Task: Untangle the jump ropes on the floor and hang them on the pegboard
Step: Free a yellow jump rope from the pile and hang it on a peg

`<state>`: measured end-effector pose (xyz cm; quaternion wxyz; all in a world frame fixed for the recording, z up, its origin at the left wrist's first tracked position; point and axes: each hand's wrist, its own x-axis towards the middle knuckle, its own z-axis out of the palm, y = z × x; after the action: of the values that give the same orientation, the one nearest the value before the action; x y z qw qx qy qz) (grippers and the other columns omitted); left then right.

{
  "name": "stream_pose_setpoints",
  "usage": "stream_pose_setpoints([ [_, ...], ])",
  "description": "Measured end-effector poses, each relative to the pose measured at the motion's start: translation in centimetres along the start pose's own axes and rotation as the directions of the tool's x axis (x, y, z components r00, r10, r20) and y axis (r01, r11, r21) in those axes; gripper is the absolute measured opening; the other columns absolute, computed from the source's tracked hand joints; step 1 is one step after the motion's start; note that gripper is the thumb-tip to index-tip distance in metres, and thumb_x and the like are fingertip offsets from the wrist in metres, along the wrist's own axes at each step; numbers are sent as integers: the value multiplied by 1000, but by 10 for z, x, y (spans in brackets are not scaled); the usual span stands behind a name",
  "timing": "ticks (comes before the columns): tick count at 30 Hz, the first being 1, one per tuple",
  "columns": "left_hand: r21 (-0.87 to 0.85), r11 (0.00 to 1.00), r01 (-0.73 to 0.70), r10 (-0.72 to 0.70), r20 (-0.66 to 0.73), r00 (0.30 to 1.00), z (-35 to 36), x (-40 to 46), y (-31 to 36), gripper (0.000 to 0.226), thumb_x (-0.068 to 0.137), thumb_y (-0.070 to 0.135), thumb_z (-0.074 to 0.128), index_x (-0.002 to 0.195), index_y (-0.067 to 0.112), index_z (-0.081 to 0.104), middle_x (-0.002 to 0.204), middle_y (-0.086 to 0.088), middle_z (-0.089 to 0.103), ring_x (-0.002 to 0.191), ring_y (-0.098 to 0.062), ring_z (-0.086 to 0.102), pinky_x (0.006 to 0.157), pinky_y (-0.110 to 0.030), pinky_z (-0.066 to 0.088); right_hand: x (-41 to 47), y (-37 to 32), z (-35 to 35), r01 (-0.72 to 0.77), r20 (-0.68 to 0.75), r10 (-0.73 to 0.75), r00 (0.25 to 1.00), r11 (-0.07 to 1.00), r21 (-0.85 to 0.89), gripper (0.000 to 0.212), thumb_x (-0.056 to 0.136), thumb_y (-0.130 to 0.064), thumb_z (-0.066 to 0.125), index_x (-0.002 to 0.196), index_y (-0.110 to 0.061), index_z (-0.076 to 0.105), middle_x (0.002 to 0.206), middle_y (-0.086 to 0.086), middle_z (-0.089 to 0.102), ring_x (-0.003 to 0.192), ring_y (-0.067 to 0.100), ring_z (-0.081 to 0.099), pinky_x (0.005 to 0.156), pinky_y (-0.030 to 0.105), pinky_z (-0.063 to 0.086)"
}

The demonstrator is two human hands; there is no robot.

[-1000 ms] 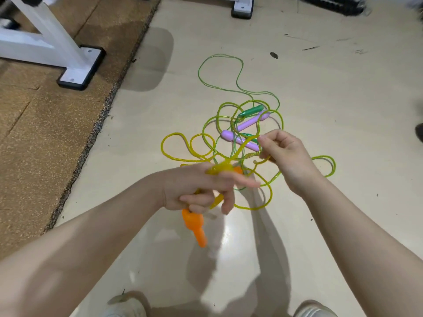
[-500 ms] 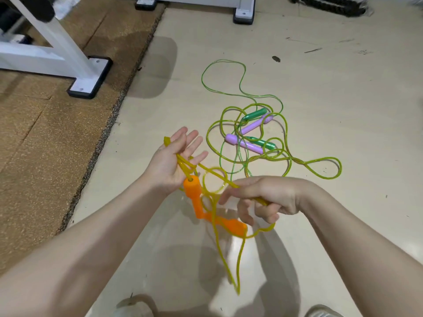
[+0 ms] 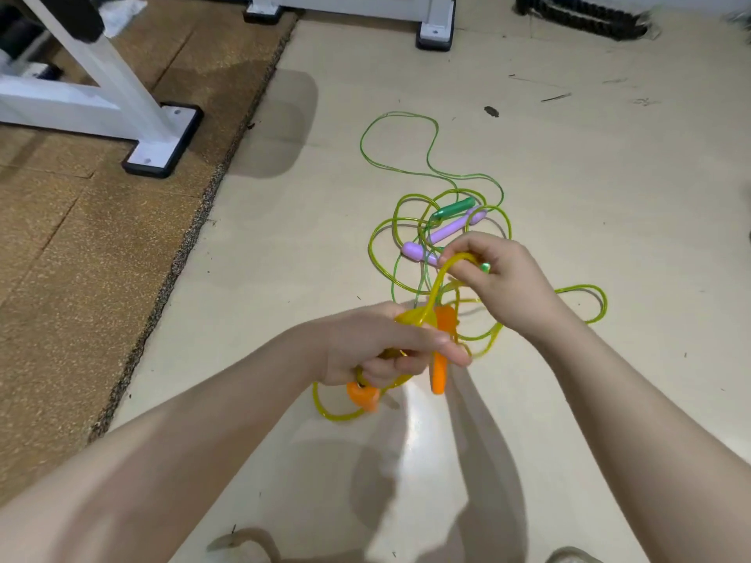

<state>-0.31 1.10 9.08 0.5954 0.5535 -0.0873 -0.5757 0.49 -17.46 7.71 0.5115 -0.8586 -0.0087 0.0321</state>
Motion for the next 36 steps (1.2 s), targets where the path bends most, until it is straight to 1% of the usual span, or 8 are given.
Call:
stream_pose_setpoints([
  [3,-221,967,-126,145,73,987,-1,-6,4,21,83,22,63,101,19,73,60,3,63,26,3,30,31,-11,20,-6,13,16,-182,76,173,982,972,146,17,93,-15,51,83,-17,65,74,11,63,68,9,56,71,30,45],
  [11,-526,728,-440,215,-435,874,-23,-5,-5,38,76,27,50,109,14,61,99,2,73,38,3,47,37,-5,39,-23,13,39,-445,645,343,683,895,-4,15,93,-17,53,107,-11,55,64,5,53,41,12,43,45,21,39],
  [17,-632,451,-630,221,-605,765,-37,5,-6,57,77,4,60,132,3,43,110,-12,67,73,-14,71,61,-21,57,-43,18,50,-316,779,317,541,935,-161,22,89,-3,49,107,-14,55,73,5,67,65,16,61,75,40,53],
  [21,-408,654,-638,134,-767,628,-45,16,-19,49,96,-5,38,142,9,32,142,-6,46,104,-18,62,90,-32,50,-38,6,55,-362,755,344,558,920,-151,48,93,-4,39,136,-23,33,71,0,60,46,15,44,52,26,45],
  [25,110,954,-280,271,-717,642,-40,15,-29,56,95,-5,39,145,20,30,142,11,42,115,-15,57,85,-18,49,-30,-16,42,-417,824,305,478,904,-92,46,93,-4,46,135,-23,40,67,4,59,39,13,26,39,18,35],
  [31,446,889,101,145,-486,862,-21,5,-24,36,98,40,38,110,15,61,89,2,69,48,-13,51,46,-21,42,-10,-16,10,-185,516,158,842,983,-1,8,82,-16,69,74,-18,70,59,6,49,58,17,43,56,29,38],
  [33,324,942,92,48,-400,915,-15,4,-20,51,98,48,22,92,18,63,51,3,58,34,-10,32,41,-18,34,-8,-6,11,-123,352,112,929,992,8,13,77,-19,74,67,-18,66,63,8,49,61,18,41,61,29,33],
  [36,44,999,-6,12,-132,991,-19,1,-22,67,82,71,27,104,21,67,49,0,52,27,-6,23,44,-22,32,-9,7,16,-102,177,103,979,995,-16,23,73,-27,76,66,-14,59,66,7,46,61,14,39,60,29,32],
])
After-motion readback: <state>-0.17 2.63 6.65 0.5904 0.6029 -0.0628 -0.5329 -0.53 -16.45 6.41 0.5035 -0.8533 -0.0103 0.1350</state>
